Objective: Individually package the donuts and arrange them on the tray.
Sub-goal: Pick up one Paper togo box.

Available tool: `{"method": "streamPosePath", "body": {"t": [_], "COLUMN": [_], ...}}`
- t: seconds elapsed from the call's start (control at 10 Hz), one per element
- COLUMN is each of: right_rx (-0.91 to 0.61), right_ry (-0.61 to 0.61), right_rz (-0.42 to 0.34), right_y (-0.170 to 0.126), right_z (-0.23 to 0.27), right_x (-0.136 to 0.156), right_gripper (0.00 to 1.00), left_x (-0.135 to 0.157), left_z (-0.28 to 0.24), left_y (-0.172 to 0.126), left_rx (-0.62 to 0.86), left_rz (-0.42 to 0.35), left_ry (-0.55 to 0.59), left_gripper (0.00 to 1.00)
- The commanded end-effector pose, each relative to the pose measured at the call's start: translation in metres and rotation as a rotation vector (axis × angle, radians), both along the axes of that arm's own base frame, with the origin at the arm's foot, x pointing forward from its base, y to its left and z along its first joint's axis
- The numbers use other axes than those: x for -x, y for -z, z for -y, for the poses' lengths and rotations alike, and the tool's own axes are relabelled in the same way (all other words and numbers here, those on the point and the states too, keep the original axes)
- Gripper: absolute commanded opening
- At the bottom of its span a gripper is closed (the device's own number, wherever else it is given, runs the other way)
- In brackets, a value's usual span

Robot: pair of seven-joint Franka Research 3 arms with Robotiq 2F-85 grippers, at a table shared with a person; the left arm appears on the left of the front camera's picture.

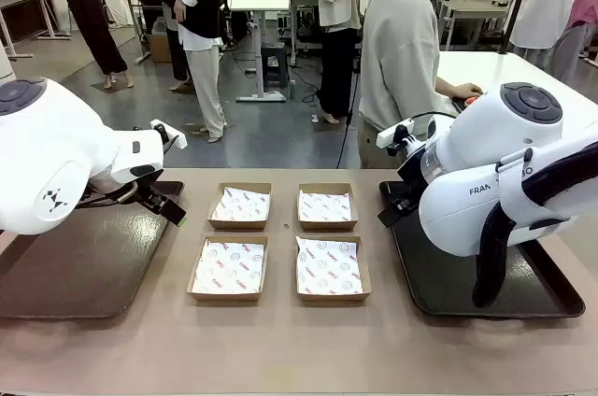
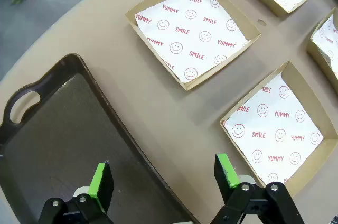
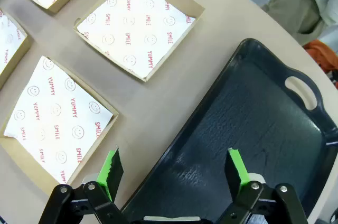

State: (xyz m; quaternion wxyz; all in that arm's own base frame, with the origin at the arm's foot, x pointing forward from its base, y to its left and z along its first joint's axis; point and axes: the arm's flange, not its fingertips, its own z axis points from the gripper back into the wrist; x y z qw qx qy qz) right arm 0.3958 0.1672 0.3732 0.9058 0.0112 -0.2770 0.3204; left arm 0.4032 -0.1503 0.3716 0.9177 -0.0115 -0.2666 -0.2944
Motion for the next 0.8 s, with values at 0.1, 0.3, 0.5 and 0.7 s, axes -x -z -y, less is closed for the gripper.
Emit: {"method": "streamPosePath", "body": {"t": [0.1, 0.3, 0.5, 0.7], "right_rx": [0.0, 0.0, 0.0, 0.0], "right_ry": [0.0, 0.0, 0.0, 0.0], "right_rz": [0.0, 0.0, 0.0, 0.0], "right_y": [0.0, 0.0, 0.0, 0.0], "right_z": [0.0, 0.0, 0.0, 0.0], "right_x": [0.0, 0.0, 0.0, 0.0], "right_gripper": [1.0, 1.0, 1.0, 1.0], "left_x": [0.0001, 0.0001, 0.0001, 0.0001], "left_z": [0.0001, 0.0001, 0.0001, 0.0001], "left_y": [0.0, 0.0, 0.0, 0.0], "left_rx": [0.0, 0.0, 0.0, 0.0], "left_rz": [0.0, 0.0, 0.0, 0.0], "left_ry": [0.0, 0.0, 0.0, 0.0], "left_gripper": [1.0, 1.0, 1.0, 1.0]}}
